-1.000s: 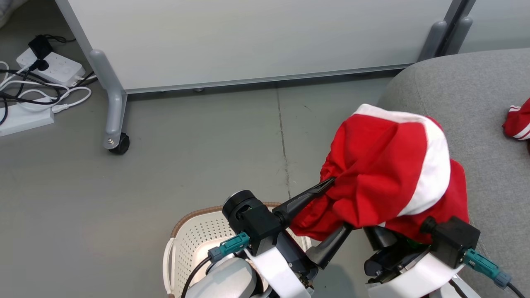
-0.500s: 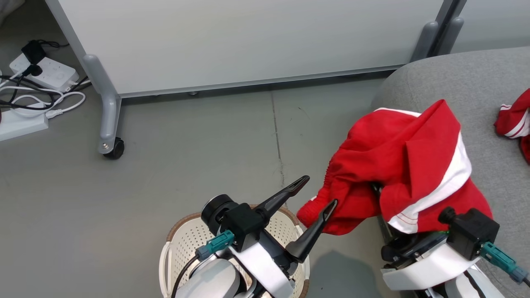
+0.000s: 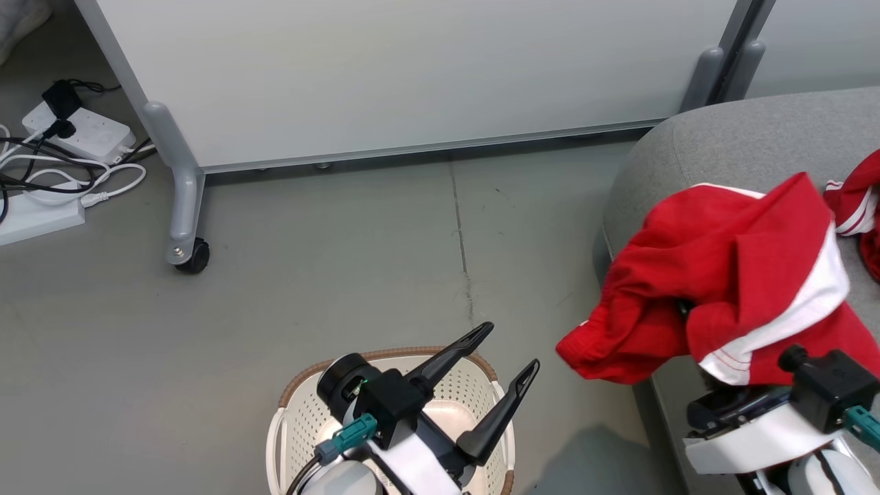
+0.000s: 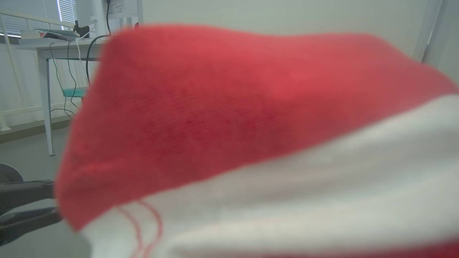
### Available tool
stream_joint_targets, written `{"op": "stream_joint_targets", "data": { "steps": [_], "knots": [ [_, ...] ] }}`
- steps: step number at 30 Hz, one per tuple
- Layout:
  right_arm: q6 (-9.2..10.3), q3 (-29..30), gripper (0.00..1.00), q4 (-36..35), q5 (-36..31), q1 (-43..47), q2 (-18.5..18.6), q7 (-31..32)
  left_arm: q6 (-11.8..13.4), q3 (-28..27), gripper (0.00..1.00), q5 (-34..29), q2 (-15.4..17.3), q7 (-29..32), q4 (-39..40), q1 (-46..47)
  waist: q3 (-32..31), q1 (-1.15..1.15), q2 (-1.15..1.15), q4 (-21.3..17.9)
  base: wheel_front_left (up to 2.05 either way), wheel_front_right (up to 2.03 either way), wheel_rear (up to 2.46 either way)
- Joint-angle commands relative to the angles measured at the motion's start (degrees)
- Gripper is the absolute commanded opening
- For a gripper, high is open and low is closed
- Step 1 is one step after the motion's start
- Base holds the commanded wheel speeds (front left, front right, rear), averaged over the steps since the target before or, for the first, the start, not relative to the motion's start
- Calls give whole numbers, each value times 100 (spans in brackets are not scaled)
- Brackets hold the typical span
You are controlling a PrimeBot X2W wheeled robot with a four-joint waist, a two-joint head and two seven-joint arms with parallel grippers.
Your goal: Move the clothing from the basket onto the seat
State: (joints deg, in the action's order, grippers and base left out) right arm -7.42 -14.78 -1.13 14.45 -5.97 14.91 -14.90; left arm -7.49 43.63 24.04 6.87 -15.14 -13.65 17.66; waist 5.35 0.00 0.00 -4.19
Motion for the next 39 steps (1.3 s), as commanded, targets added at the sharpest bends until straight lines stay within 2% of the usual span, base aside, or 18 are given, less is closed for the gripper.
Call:
{"op": "stream_joint_targets", "data": {
  "steps": [1, 11, 21, 39],
  "knots": [
    [-13, 84, 0, 10, -28, 65, 19, -37, 4, -17, 100, -40, 62, -8, -3, -88, -5, 0, 0, 4, 0, 0, 0],
    [-12, 834, 0, 308, -128, 389, -63, -36, 4, 15, 100, -184, 266, -8, -64, -358, 51, 0, 0, 4, 0, 0, 0],
    [-12, 1380, 0, 691, -267, 674, -104, -36, 4, -52, 100, -450, 162, -8, -62, -669, 35, 0, 0, 29, 0, 0, 0],
    [-12, 1409, 0, 701, -304, 672, -169, -36, 4, -144, 100, -595, 55, -8, -147, -809, 1, 0, 0, -24, 0, 0, 0]
  ]
}}
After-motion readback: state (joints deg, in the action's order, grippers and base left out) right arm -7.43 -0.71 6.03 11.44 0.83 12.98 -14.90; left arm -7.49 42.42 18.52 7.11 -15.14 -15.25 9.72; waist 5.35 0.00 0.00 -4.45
